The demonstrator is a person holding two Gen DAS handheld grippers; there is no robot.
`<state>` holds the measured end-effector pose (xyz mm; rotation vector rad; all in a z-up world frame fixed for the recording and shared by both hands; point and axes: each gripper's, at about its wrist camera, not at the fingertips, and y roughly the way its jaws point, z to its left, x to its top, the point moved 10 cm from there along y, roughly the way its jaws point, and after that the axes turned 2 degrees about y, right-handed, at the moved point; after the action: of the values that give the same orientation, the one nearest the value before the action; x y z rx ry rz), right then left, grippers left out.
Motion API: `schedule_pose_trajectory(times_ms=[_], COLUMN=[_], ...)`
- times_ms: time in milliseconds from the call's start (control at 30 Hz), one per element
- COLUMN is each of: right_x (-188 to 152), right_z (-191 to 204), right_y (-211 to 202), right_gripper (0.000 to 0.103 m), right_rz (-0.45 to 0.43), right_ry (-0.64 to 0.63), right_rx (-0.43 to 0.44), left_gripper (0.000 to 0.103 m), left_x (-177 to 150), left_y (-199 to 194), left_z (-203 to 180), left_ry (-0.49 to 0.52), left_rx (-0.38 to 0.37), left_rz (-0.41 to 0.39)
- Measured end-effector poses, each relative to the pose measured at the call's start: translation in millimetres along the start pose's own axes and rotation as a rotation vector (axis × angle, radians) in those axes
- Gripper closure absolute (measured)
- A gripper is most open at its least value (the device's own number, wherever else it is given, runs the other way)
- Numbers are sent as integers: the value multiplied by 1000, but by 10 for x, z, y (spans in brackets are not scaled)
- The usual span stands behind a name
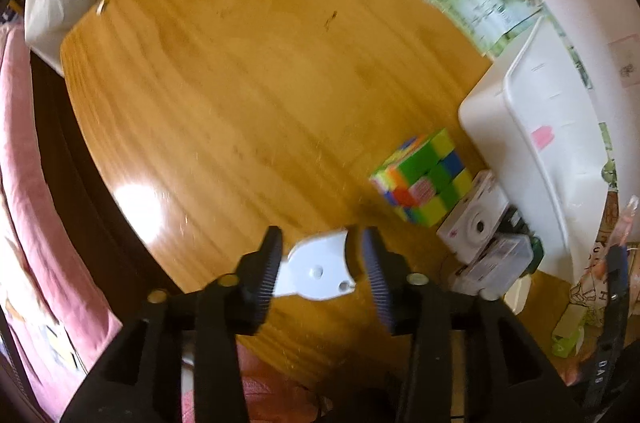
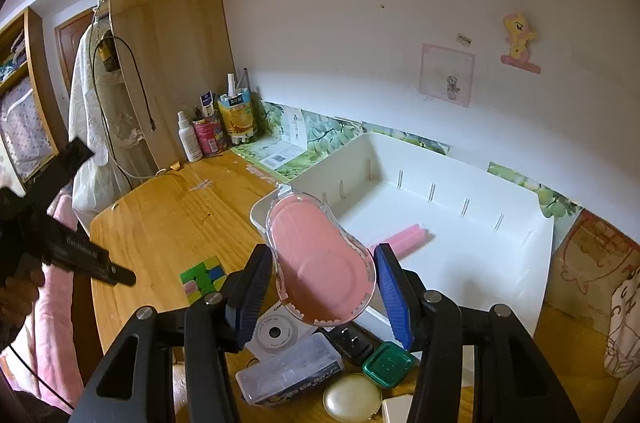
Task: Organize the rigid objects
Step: 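Lift and carry the white piece and pink mold toward the white bin, then open the right tool to drop the pink mold into the bin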
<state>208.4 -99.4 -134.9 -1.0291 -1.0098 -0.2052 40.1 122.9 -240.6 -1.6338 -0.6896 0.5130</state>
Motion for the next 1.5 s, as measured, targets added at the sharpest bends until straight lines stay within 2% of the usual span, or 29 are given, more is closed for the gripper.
schedule_pose_trajectory(times_ms=[167, 367, 800, 1200, 1500], right_x=[-27, -76, -104, -97, -188], right_z=[-28, -68, -145, -292, -590], right_y=[-21, 3, 39, 102, 331], right_gripper=[50, 50, 50, 50, 50], right_rz=[8, 26, 40, 37, 82], right_ry=[-11, -20, -12, 7, 71], right_rx=[-8, -26, -59, -101, -162], left_gripper=[27, 19, 18, 17, 17], left_x=[-151, -301, -442, -394, -319], left_y=[181, 410, 725, 843, 850], left_z=[103, 163, 260, 287, 281], left_ry=[-23, -57, -115, -133, -142], left_rx=[20, -7, -33, -9, -6], left_rz=[45, 127, 223, 257, 271])
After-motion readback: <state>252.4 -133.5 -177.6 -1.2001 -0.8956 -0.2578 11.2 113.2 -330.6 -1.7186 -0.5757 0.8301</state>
